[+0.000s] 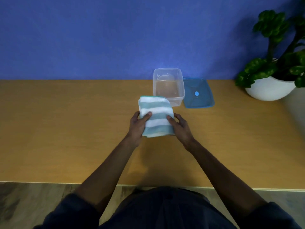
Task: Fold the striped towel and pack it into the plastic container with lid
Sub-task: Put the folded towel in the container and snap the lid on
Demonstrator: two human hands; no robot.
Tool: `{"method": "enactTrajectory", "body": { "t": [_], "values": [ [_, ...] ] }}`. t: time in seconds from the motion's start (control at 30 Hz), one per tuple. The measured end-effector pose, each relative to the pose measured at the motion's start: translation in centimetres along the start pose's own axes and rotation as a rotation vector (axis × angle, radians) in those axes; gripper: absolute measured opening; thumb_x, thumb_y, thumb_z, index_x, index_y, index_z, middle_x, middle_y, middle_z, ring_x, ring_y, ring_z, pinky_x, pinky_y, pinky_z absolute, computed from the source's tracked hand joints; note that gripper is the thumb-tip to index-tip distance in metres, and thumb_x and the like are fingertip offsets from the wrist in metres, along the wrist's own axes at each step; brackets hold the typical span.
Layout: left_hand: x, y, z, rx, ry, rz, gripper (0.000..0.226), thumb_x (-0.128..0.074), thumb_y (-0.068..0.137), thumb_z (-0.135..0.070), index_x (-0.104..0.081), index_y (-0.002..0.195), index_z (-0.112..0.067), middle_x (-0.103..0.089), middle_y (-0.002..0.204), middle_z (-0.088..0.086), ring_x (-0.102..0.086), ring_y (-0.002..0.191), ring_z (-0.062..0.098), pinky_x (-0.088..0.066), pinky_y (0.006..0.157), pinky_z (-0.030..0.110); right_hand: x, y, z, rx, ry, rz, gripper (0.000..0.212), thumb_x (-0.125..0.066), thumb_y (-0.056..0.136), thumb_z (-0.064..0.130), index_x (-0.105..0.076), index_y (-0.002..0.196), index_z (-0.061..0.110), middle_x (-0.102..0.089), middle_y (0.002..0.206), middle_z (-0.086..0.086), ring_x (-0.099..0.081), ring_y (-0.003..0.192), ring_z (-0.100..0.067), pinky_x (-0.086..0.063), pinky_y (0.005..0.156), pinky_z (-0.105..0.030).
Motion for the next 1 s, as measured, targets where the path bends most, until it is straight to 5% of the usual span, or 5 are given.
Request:
{"method": "enactTrajectory", "body": {
  "t": [0.2,0.37,0.5,0.67,1.0],
  "values": [
    [-0.7,0.2,-0.7,0.008,0.068,0.067,0.046,-0.066,0.084,-0.014,-0.052,0.128,-0.019,-0.068,0.112,0.006,-0.068,0.093,0.024,-0.056,0.067,0.037,1.5,1.0,1.6,0.104,0.053,-0.123,0.031,-0.057,0.097,0.024,-0.056,0.125,0.010,-0.067,0.116,-0.012,-0.067,0.102,-0.025,-0.059,0.083,-0.041],
    [-2.2,1.9,-4.3,-0.079,0.156,0.099,0.048,-0.067,0.082,-0.004,-0.053,0.127,-0.017,-0.068,0.093,0.006,-0.065,0.081,0.020,-0.057,0.063,0.033,2.8,3.4,3.8,0.118,0.060,-0.169,0.030,-0.062,0.094,0.023,-0.060,0.121,0.011,-0.070,0.096,0.001,-0.068,0.087,-0.015,-0.058,0.077,-0.033],
    [-4.3,5.6,-7.8,-0.208,0.316,0.060,0.050,-0.071,0.081,-0.007,-0.055,0.128,-0.010,-0.068,0.100,0.012,-0.065,0.088,0.022,-0.056,0.079,0.043,4.8,6.8,7.0,0.172,-0.101,-0.285,0.030,-0.069,0.088,0.034,-0.067,0.112,0.016,-0.072,0.098,-0.006,-0.068,0.089,-0.021,-0.057,0.074,-0.032],
    [-6.6,10.2,-10.3,-0.334,0.506,-0.009,0.051,-0.075,0.076,-0.010,-0.060,0.124,-0.007,-0.068,0.108,0.012,-0.064,0.092,0.017,-0.056,0.082,0.036,6.0,11.2,9.9,0.197,-0.296,-0.361,0.034,-0.069,0.087,0.034,-0.071,0.111,0.010,-0.069,0.095,-0.002,-0.063,0.086,-0.017,-0.043,0.073,-0.026],
    [-8.8,16.5,-8.8,-0.234,0.753,-0.009,0.051,-0.067,0.078,-0.008,-0.057,0.127,-0.013,-0.068,0.116,0.009,-0.065,0.101,0.025,-0.053,0.091,0.039,7.1,18.2,8.3,0.130,-0.624,-0.390,0.041,-0.057,0.081,0.051,-0.064,0.078,0.010,-0.068,0.074,-0.006,-0.064,0.078,-0.031,-0.046,0.064,-0.037]
  ]
}}
Point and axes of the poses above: each hand's wrist, its own y-axis towards the middle knuckle, its own x-axis out of the back of the hand, z = x × y, the point moved 10 cm from there along y, towards the middle knuckle
